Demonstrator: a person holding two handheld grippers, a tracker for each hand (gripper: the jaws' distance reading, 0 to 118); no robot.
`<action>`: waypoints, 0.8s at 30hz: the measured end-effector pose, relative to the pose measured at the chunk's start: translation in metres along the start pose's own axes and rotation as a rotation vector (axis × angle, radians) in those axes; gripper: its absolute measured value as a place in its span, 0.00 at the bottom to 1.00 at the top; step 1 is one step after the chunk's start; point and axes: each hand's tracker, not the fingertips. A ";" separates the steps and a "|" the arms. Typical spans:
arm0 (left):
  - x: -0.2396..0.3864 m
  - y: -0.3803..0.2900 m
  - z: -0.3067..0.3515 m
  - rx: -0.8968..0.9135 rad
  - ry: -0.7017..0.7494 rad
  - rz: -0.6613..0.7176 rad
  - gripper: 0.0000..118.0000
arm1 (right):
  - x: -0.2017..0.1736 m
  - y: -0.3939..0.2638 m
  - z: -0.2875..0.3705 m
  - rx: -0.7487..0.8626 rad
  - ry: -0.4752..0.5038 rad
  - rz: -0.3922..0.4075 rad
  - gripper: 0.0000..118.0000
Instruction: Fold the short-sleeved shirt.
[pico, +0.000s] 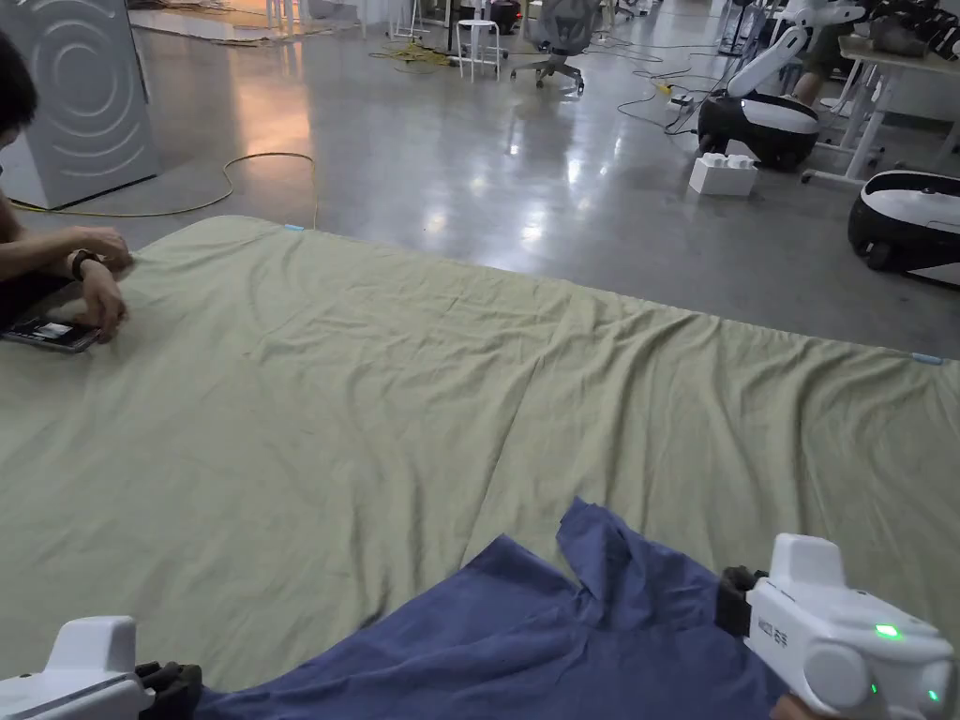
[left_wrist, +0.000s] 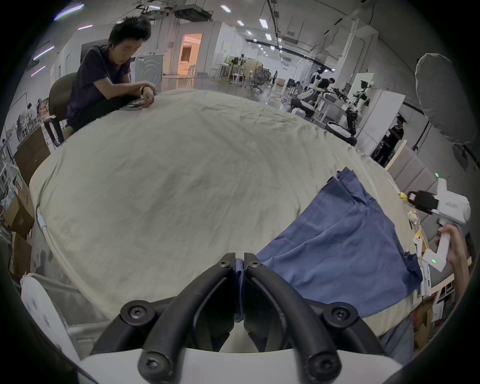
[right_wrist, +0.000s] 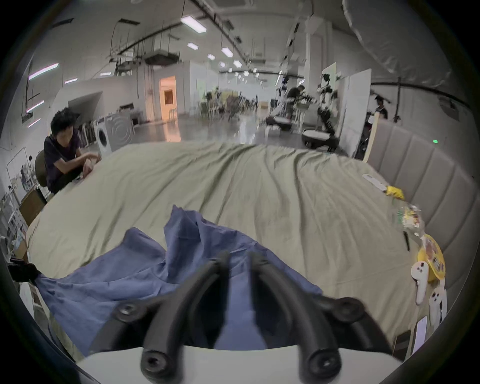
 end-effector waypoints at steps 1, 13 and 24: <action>0.001 0.001 0.000 0.001 -0.004 0.001 0.05 | 0.002 0.009 -0.016 -0.045 0.002 0.024 0.39; -0.002 -0.005 -0.007 -0.034 0.043 0.047 0.05 | 0.002 0.033 -0.159 -0.332 0.052 0.157 0.73; -0.002 -0.004 -0.015 -0.048 0.061 0.045 0.05 | -0.006 0.016 -0.152 -0.280 0.100 0.186 0.02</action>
